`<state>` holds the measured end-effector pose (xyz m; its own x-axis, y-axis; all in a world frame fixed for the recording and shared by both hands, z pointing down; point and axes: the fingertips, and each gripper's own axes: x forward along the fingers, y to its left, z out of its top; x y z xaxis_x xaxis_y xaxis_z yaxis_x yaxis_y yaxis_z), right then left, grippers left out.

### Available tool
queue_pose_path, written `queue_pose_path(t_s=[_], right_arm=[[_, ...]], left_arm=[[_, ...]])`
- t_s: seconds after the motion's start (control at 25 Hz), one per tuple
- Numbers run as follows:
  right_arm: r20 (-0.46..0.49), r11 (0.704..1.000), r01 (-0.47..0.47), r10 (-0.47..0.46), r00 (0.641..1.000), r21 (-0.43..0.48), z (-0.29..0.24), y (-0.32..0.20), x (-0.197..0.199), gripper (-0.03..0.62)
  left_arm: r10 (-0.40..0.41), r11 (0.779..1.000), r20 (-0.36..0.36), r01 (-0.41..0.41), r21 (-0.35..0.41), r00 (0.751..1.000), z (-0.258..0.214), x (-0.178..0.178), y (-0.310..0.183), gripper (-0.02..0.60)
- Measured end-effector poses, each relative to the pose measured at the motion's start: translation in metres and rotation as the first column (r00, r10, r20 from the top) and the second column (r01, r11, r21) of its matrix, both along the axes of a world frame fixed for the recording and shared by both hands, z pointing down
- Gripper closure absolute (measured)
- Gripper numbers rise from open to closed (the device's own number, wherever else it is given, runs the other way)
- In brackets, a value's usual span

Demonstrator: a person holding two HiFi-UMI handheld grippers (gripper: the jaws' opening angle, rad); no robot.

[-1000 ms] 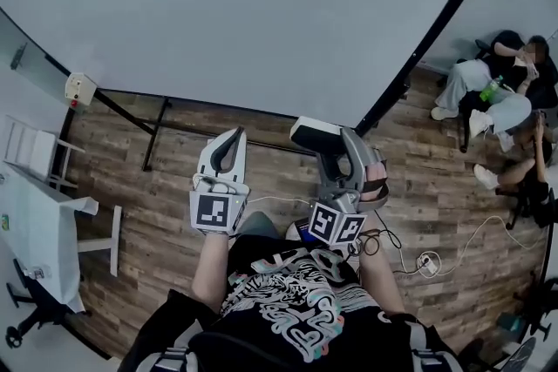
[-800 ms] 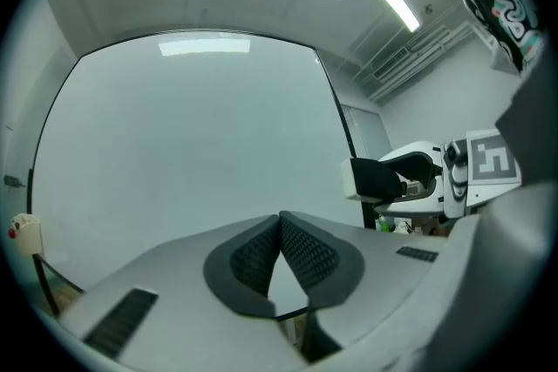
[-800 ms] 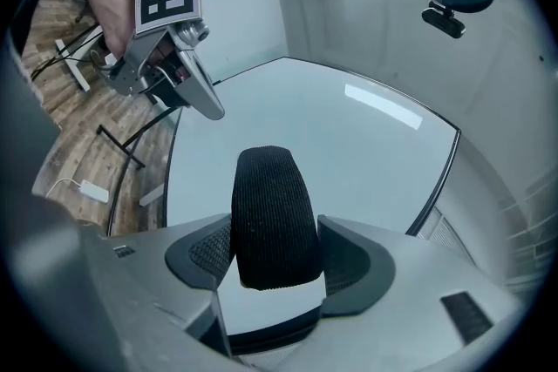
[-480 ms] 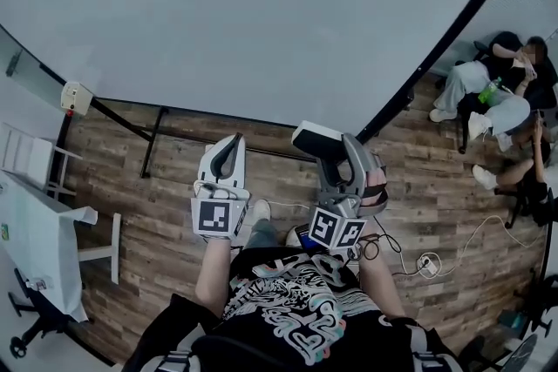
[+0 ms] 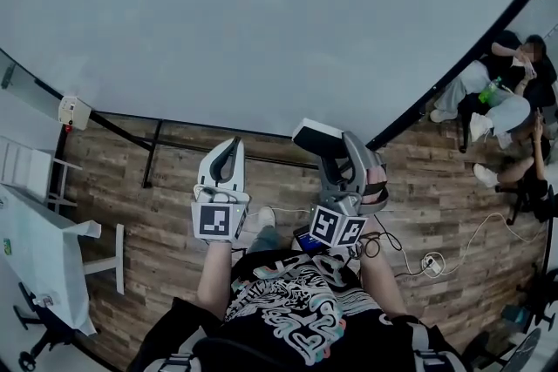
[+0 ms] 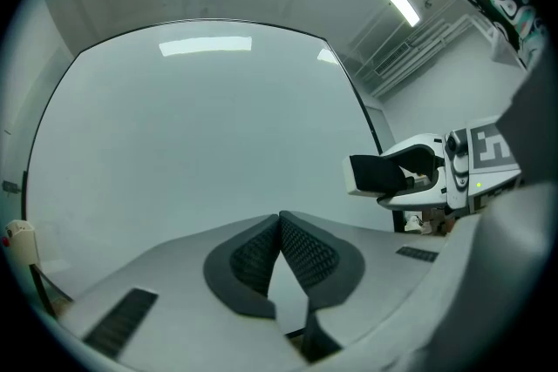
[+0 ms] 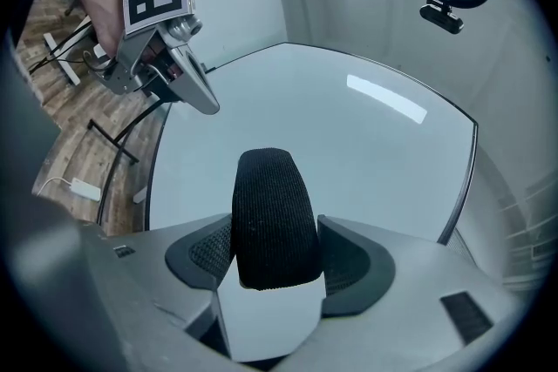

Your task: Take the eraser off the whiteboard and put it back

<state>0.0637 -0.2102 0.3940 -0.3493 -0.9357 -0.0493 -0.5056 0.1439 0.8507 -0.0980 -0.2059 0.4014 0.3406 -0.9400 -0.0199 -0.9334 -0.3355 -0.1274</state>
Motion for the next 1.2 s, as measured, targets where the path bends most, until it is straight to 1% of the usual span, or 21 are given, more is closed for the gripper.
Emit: queue_pose_path(t_s=[0.24,0.64,1.0,1.2], right_arm=[[-0.007,1.0,-0.019,0.019,1.0,0.008,0.001,-0.019,-0.014,0.295],[-0.018,0.998,-0.049,0.049,0.999,0.031,-0.001,-0.042,-0.024,0.295],[-0.027,0.996,-0.053,0.055,0.998,0.074,-0.004,-0.06,-0.041,0.295],[-0.035,0.993,-0.066,0.07,0.997,0.093,-0.002,-0.067,-0.046,0.293]], left_arm=[[0.036,0.999,0.006,-0.036,0.004,0.999,0.0,-0.006,-0.019,0.557],[0.107,0.994,0.038,-0.108,0.009,0.994,0.008,-0.003,-0.037,0.557],[0.119,0.993,0.034,-0.119,0.007,0.992,0.008,-0.014,-0.05,0.557],[0.141,0.99,0.034,-0.141,0.006,0.989,0.01,-0.015,-0.056,0.556]])
